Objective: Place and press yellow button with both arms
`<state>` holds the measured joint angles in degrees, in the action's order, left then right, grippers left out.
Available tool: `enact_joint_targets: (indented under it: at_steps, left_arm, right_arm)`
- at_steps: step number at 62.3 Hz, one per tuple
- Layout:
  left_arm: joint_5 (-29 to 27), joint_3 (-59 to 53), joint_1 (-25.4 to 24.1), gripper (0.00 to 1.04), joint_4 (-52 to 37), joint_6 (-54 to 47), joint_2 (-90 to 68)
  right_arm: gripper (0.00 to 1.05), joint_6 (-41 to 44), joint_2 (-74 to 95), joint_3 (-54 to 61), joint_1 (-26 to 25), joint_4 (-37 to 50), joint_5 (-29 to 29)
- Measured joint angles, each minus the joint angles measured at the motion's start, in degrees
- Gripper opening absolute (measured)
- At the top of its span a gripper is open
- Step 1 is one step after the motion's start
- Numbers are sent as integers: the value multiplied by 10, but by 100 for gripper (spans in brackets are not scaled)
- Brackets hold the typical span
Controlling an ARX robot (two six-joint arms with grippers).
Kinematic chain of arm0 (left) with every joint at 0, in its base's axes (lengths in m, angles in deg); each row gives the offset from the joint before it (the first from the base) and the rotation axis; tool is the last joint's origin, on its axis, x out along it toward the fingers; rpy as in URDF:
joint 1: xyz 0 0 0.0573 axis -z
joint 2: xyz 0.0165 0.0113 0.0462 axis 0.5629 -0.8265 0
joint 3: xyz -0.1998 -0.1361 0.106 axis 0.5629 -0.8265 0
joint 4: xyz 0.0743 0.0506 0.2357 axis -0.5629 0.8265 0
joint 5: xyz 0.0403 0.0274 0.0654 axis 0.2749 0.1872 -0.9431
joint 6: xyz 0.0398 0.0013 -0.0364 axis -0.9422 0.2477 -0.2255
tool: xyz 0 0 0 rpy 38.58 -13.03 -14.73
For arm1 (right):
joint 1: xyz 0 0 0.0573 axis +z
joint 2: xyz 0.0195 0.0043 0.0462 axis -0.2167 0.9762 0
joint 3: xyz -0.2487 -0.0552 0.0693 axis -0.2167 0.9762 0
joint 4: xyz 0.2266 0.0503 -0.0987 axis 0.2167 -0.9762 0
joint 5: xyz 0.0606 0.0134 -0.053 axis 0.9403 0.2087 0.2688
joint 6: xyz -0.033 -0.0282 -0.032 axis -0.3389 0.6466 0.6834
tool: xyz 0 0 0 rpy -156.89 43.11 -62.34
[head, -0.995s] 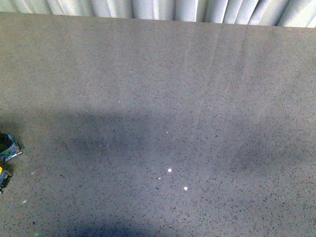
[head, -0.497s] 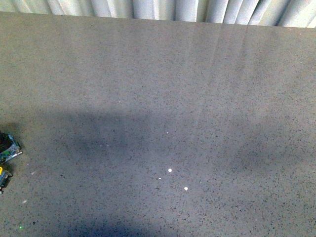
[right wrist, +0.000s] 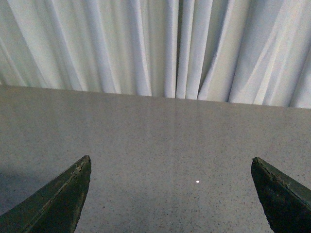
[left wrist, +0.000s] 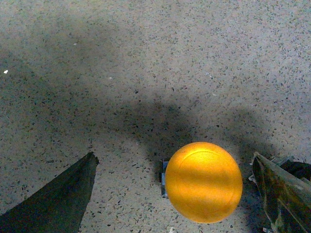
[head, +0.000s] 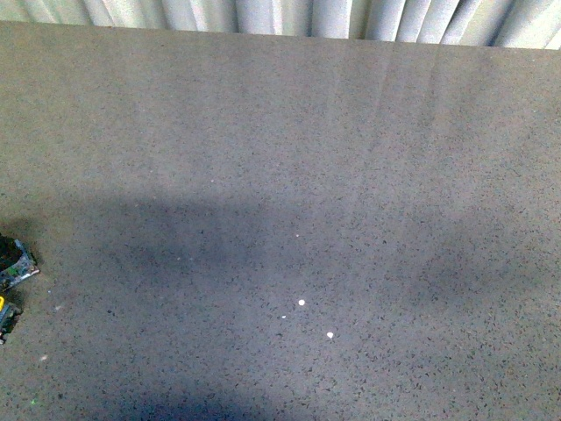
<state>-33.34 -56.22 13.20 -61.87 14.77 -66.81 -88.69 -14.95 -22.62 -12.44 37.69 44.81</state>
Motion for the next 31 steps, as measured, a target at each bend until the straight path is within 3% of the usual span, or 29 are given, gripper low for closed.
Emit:
enact_joint_targets:
  at_steps: [3,24,31]
  left_arm:
    - [0,0,0,92,0,-1,0]
    - [0,0,3,39,-8,-4,-4]
    - [0,0,6,34,-10,-6,-4]
  right_arm:
    - [96,0,0,0,0,0,0]
    - [96,0,0,0,0,0,0]
    - [96,0,0,0,0,0,0]
